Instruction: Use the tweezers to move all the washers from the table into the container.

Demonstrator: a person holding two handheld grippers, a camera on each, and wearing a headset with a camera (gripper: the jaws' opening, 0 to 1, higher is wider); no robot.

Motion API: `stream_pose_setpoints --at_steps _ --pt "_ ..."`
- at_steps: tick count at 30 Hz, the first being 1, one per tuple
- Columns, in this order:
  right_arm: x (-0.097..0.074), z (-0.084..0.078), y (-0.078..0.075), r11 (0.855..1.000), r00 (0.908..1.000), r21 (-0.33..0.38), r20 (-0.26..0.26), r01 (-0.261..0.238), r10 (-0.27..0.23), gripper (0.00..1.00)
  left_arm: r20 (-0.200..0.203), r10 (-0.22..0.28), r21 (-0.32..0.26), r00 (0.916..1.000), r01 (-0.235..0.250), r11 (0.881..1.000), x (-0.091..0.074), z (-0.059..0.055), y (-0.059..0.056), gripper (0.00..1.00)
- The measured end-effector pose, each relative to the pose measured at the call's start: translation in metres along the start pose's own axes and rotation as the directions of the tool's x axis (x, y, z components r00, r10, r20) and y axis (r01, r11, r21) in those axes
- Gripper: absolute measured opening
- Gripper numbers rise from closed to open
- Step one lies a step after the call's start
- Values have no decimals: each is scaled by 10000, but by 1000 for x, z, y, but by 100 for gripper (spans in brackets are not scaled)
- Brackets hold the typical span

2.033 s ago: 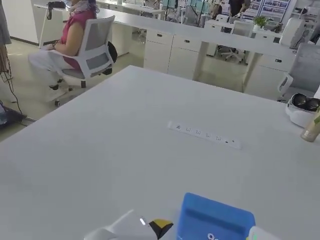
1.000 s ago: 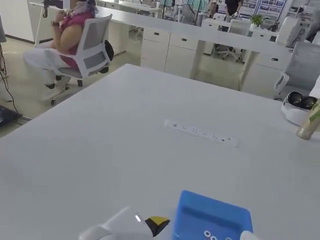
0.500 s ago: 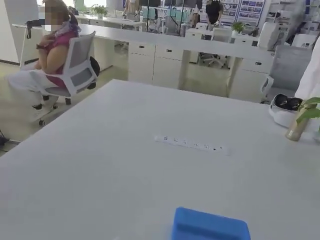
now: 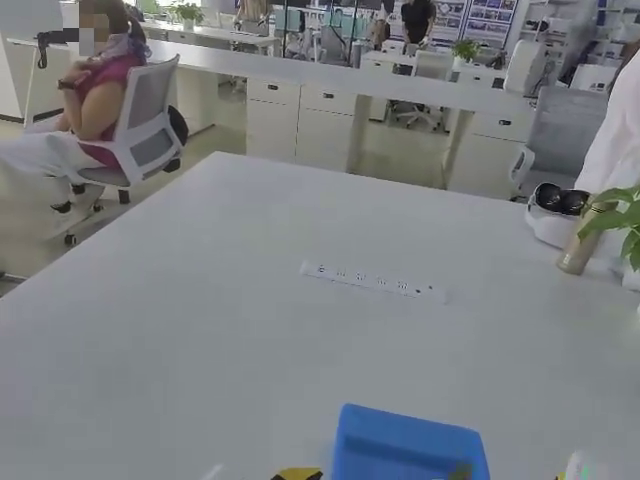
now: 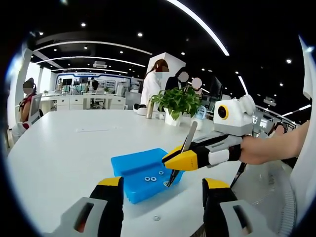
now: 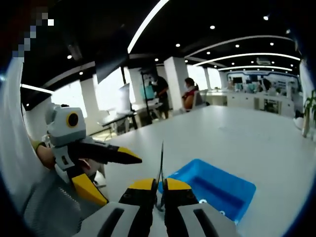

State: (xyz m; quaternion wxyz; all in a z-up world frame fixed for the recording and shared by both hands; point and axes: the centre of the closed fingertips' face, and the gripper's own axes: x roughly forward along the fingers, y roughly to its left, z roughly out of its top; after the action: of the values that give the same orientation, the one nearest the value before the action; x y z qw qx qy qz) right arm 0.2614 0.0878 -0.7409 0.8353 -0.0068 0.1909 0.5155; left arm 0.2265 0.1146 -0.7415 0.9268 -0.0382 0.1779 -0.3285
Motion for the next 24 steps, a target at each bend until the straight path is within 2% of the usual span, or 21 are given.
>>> stream_pose_setpoints --at_steps 3,10,17,19,22,23,24 --pt "-2 13 -1 10000 9997 -21 243 40 -39 3 66 67 -6 10000 -67 10000 -1 1 1 65" --pt "0 28 -5 9998 9995 -187 301 95 -90 3 165 178 232 9997 -182 9996 -1 4 1 65" --pt "11 45 -15 9984 9998 -556 209 52 -40 3 711 291 735 9970 -343 9967 -3 16 -6 72" --pt "16 48 -19 9979 9999 -635 100 111 -105 3 734 277 784 9969 -334 9964 -2 17 -7 72" --pt "25 51 -27 9975 9999 -684 15 155 -154 3 1103 274 474 9935 -328 9983 -3 25 -8 76" --pt "28 51 -29 9974 9998 -692 21 190 -189 3 1378 357 227 9898 -392 9990 -4 29 -7 79" --pt "30 52 -31 9975 9998 -671 27 214 -213 3 1804 478 -85 9824 -471 9989 -6 37 -5 81"
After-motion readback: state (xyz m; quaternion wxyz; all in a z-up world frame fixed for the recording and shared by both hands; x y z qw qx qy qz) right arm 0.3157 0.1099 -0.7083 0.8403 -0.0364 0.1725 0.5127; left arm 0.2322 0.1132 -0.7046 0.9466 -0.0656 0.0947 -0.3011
